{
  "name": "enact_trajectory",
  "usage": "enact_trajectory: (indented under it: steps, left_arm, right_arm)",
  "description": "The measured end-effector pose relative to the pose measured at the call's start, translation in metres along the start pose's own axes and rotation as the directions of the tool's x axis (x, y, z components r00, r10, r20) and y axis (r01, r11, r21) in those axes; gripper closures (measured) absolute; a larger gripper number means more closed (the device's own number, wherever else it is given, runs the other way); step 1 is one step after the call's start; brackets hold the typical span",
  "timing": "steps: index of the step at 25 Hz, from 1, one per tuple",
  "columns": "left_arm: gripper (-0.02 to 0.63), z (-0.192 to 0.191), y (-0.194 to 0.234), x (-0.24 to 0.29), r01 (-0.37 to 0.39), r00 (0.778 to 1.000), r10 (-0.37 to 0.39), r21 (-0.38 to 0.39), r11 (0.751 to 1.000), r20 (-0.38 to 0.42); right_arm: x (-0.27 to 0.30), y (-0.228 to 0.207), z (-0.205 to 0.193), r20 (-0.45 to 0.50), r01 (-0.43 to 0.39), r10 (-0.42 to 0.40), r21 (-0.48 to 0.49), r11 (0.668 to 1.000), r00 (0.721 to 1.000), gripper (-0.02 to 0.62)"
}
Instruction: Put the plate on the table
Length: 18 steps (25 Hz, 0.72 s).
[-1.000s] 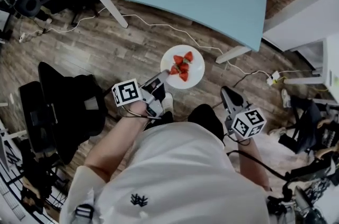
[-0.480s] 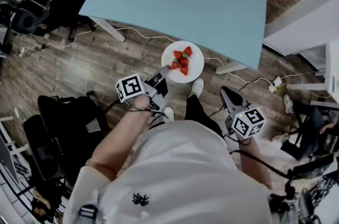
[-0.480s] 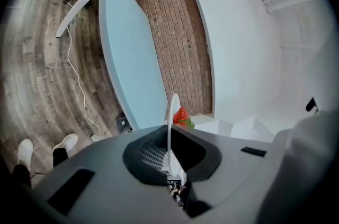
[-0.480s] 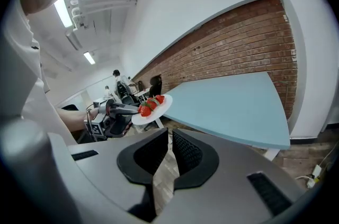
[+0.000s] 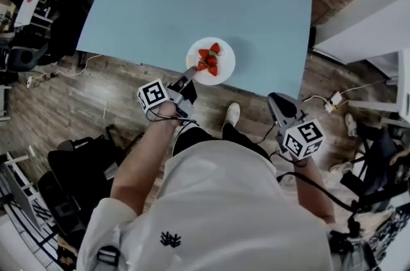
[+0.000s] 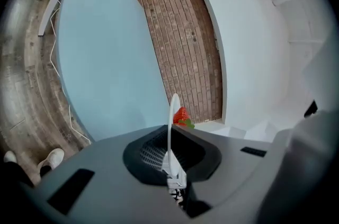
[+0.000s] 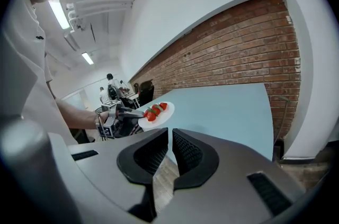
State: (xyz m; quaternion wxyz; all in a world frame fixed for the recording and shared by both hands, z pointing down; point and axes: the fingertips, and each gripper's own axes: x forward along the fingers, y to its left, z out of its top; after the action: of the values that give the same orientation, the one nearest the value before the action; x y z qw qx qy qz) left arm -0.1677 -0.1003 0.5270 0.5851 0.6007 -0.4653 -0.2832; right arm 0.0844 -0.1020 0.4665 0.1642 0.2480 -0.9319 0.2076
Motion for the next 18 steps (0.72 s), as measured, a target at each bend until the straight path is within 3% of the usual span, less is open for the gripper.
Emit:
enact_trajectory:
  steps: [3, 9, 18]
  left_arm:
    - [0.598, 0.013, 0.008, 0.04, -0.013, 1.0, 0.013, 0.004, 1.0, -0.013]
    - [0.597, 0.04, 0.023, 0.096, -0.026, 0.998, 0.027, 0.018, 0.999, -0.048]
    - [0.598, 0.092, 0.061, 0.168, -0.04, 0.992, 0.046, 0.052, 0.998, -0.119]
  right_arm:
    - [0.006, -0.027, -0.003, -0.021, 0.001, 0.0, 0.035, 0.999, 1.0, 0.568]
    - [0.016, -0.038, -0.003, -0.051, 0.015, -0.011, 0.077, 0.997, 0.999, 0.568]
    - [0.029, -0.06, 0.02, -0.076, 0.147, -0.139, 0.124, 0.981, 0.987, 0.568]
